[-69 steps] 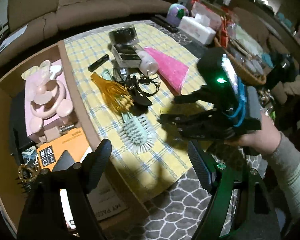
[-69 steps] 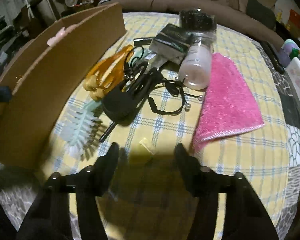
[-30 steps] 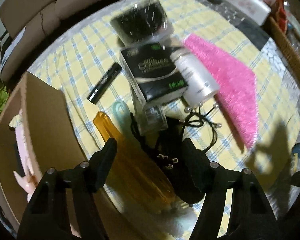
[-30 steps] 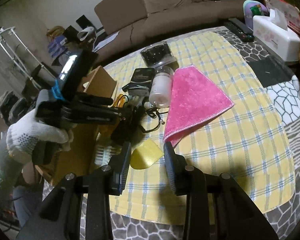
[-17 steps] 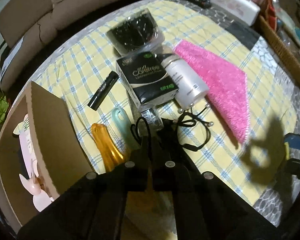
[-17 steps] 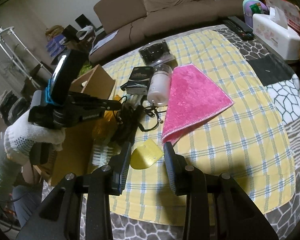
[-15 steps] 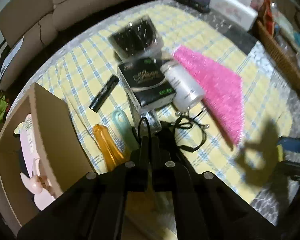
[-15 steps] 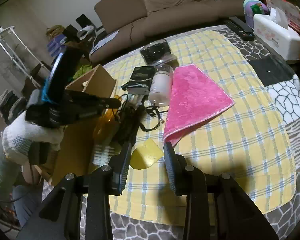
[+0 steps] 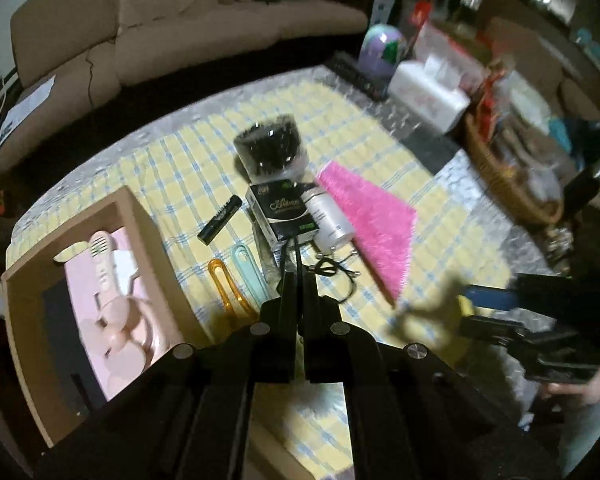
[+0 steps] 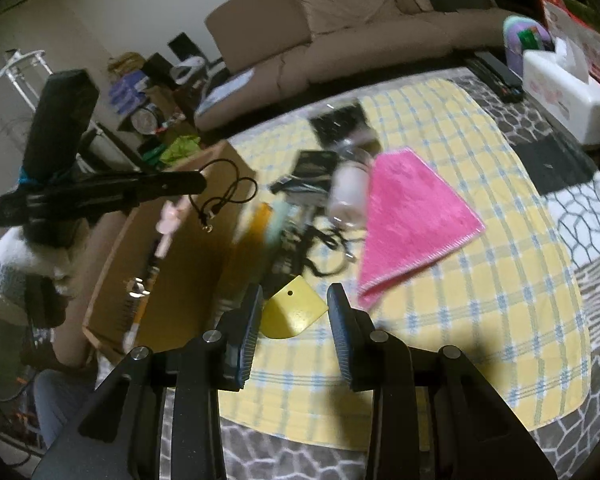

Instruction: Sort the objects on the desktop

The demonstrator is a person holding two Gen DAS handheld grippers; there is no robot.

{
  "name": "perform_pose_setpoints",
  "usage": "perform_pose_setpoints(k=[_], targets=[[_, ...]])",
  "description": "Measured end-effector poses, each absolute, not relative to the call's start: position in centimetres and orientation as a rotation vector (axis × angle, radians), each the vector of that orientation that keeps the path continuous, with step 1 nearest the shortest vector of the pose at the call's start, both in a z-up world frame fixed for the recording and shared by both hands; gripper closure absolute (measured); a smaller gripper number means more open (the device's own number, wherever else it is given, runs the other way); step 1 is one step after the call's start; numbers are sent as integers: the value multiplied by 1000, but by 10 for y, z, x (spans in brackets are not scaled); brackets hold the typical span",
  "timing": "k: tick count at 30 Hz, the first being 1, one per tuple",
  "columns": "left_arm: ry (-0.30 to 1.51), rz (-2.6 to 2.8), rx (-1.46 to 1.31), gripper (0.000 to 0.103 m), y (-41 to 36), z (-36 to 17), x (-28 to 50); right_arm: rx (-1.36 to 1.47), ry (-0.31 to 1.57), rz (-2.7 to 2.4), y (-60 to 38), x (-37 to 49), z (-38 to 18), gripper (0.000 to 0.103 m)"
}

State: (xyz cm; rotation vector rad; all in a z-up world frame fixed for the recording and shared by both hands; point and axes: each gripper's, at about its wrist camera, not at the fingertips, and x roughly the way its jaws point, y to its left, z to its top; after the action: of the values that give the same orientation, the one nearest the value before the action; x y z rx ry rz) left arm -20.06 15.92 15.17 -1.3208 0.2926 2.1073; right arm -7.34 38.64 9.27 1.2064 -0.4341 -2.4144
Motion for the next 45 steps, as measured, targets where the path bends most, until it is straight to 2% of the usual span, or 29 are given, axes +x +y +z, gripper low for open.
perform_pose_setpoints(k=[6, 10, 22, 29, 37, 40, 41, 42, 43, 45], targets=[[216, 2132, -1253, 101, 94, 193, -177, 1141, -466, -2330, 345, -72, 118, 69], [166, 2180, -1236, 101, 41, 202, -167, 1137, -456, -2247, 295, -75, 124, 69], [-48, 2230, -1341, 101, -96, 150, -158, 1251, -203, -2068, 124, -92, 106, 69], [-134, 2201, -1348, 101, -119, 132, -153, 1345, -99, -2022, 73, -98, 73, 69], [-144, 2130, -1345, 101, -97, 117, -144, 1444, 113, -2141, 87, -99, 58, 69], [-133, 2113, -1363, 101, -88, 109, -144, 1464, 137, -2155, 97, -96, 56, 64], [-131, 2110, -1370, 101, -86, 106, -143, 1465, 125, -2162, 101, -97, 57, 49], [-123, 2108, -1380, 101, -83, 103, -142, 1454, 104, -2178, 105, -96, 61, 42], [-118, 2107, -1386, 101, -83, 101, -142, 1415, 50, -2190, 111, -94, 68, 37], [-107, 2106, -1402, 101, -82, 97, -141, 1378, -9, -2205, 119, -94, 77, 36]])
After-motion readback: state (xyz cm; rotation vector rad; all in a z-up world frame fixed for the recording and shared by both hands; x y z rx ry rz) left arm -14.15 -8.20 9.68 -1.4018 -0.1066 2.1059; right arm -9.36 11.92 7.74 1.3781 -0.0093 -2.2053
